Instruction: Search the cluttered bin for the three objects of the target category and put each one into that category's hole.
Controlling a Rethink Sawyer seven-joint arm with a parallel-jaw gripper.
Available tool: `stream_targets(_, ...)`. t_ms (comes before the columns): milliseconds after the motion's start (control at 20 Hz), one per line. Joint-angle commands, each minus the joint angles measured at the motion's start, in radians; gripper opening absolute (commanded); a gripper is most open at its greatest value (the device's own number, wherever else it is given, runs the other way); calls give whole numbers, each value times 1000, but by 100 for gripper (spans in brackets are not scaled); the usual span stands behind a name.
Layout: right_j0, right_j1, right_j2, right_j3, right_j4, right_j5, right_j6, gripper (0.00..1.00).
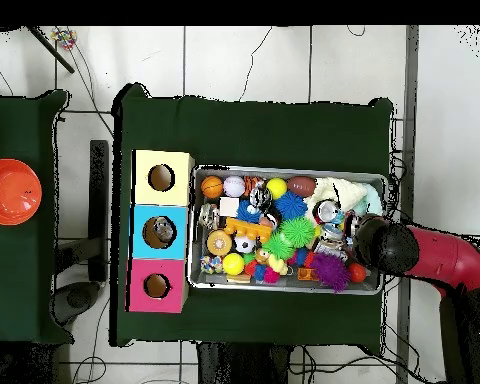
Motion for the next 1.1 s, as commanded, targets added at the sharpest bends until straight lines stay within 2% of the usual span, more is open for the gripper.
stream_targets(50,-16,64,102,-21,24,-15,-32,100)
stream_targets(300,-58,80,125,31,27,-34,-42,100)
stream_targets(600,-91,80,127,78,-18,-92,-40,100)
stream_targets(900,-119,83,130,81,-44,-81,-82,100)
stream_targets(1100,-134,97,152,85,-14,-40,-91,100)
